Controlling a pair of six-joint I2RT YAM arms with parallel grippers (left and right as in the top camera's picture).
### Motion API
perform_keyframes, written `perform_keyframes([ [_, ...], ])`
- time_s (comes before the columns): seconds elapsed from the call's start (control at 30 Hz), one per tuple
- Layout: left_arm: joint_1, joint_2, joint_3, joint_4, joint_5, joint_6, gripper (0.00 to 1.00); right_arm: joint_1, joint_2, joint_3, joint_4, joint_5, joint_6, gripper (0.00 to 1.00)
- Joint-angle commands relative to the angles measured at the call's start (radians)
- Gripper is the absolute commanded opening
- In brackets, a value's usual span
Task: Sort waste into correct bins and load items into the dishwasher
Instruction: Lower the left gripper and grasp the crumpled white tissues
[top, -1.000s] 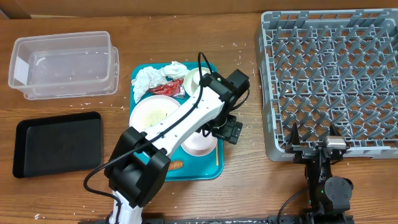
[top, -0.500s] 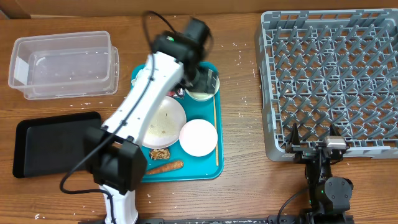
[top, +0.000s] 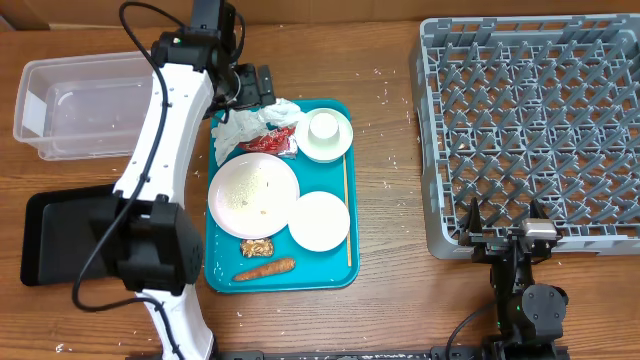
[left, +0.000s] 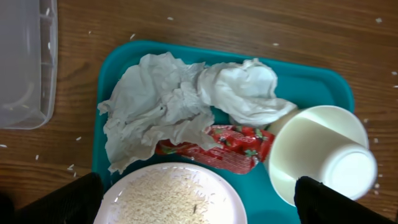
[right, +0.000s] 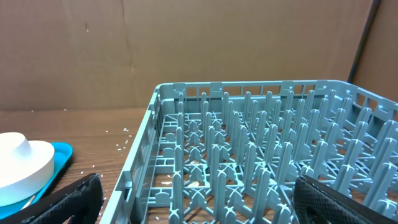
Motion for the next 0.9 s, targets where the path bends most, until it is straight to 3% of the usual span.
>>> perform_keyframes([
  [0.0, 0.003, 0.082, 0.009, -0.004, -0.011, 0.016, 1.00, -0.005, -0.012, -0.010, 0.006, -0.001, 0.003, 1.00],
  [0.3, 0.008, 0.168, 0.009, -0.002, -0.215, -0.019, 1.00, -0.005, -0.012, -0.010, 0.006, -0.001, 0.003, 1.00],
  [0.5, 0.015, 0.171, 0.009, 0.003, -0.219, -0.060, 0.96, -0.005, -0.012, -0.010, 0.006, -0.001, 0.003, 1.00],
  [0.77, 0.016, 0.176, 0.007, -0.031, -0.193, -0.074, 1.00, -0.005, -0.012, -0.010, 0.006, -0.001, 0.003, 1.00],
  [0.87, 0.016, 0.178, -0.003, -0.030, -0.196, -0.074, 0.93, -0.005, -0.012, -0.010, 0.006, -0.001, 0.003, 1.00],
])
